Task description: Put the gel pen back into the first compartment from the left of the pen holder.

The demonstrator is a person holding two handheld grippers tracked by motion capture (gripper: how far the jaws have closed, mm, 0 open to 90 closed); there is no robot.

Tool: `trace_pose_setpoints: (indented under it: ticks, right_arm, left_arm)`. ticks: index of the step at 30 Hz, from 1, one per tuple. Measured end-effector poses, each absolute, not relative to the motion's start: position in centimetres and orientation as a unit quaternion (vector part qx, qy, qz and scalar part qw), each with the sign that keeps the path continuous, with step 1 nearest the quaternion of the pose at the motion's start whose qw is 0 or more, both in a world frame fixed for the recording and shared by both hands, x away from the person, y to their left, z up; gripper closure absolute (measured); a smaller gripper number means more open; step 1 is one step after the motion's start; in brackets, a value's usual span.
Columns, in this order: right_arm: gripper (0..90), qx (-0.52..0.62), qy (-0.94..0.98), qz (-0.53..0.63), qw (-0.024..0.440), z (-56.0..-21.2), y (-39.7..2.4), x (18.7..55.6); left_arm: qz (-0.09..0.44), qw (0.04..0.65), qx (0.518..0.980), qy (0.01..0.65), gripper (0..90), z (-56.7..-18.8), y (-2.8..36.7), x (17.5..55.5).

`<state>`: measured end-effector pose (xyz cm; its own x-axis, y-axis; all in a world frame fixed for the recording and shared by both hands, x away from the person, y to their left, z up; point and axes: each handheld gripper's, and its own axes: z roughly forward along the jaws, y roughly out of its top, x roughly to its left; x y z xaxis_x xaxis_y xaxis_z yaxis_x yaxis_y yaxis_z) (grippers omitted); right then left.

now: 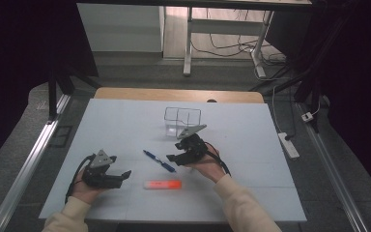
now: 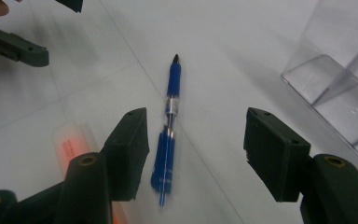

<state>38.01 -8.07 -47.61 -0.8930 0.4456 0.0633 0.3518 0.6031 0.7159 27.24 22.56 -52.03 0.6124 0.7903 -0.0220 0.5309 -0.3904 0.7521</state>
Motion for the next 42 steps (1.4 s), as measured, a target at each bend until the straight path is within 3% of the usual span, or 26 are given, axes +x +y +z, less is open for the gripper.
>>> trace_pose_setpoints:
  ticks: [22,42]
  right_arm:
    - [43.6,0.217,0.919,0.327,0.044,-50.3,-1.2,40.3]
    - [58.7,0.208,0.933,0.290,0.052,-52.2,1.7,41.1]
  left_arm:
    - [0.175,0.371,0.819,0.401,18.8,-52.0,22.4,27.0]
    - [0.175,0.364,0.820,0.406,18.8,-52.3,22.5,27.2]
